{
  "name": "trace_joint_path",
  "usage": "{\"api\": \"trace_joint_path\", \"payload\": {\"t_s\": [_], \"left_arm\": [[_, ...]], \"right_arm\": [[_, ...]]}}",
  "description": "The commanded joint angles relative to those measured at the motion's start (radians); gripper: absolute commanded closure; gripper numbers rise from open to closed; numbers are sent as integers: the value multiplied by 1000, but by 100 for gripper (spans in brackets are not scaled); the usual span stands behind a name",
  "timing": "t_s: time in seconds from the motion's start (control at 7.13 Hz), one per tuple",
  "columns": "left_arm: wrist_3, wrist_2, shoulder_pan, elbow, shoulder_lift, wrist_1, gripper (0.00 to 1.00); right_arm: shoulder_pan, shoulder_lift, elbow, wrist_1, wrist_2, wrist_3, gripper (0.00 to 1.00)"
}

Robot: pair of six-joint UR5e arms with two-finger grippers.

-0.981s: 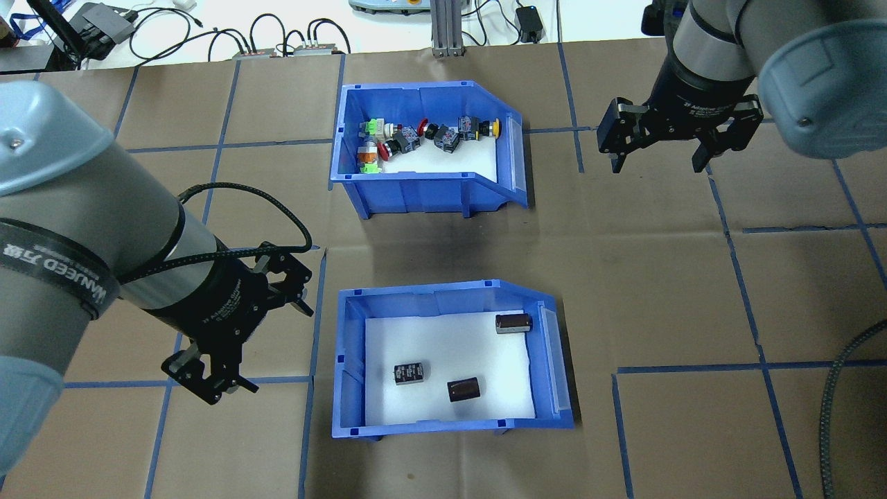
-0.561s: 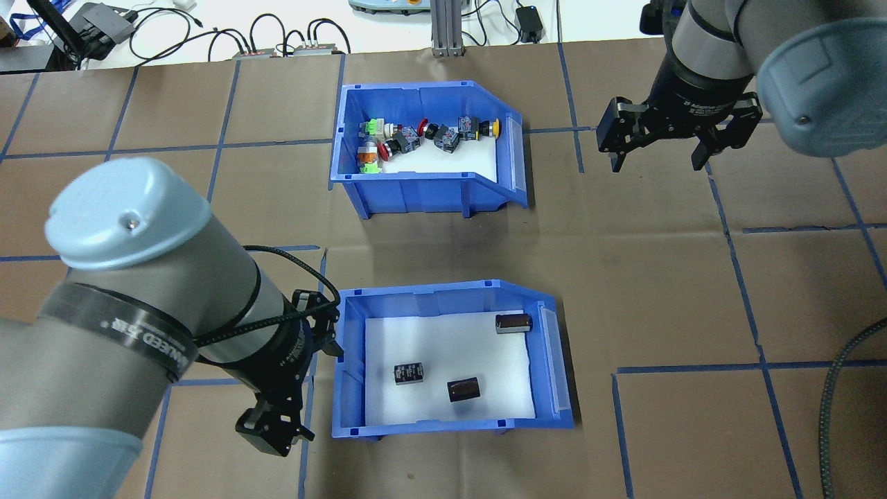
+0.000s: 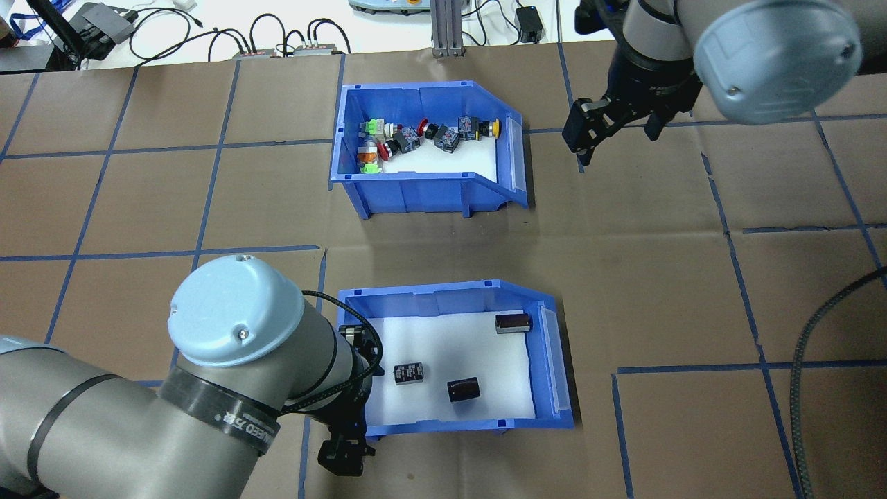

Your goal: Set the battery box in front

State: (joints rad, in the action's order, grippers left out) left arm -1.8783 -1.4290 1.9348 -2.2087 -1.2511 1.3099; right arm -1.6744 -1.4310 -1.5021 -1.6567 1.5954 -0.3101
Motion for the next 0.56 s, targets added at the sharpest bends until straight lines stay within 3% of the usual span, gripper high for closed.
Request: {"api": "trace_joint_path", "payload": {"t_s": [0.0,0.14,0.42], "left_arm": [[-44,-1,44,-61,-54,-150,0],[-109,4,56,-118,-59,-247,1],[-136,28,67,-172,-62,-311,1]], "right_arm": [[-123,137,144,11,14,-131,0],[-181,168,186,3,15,-139,0],[-249,234,209,-56,12,-484,0]]}}
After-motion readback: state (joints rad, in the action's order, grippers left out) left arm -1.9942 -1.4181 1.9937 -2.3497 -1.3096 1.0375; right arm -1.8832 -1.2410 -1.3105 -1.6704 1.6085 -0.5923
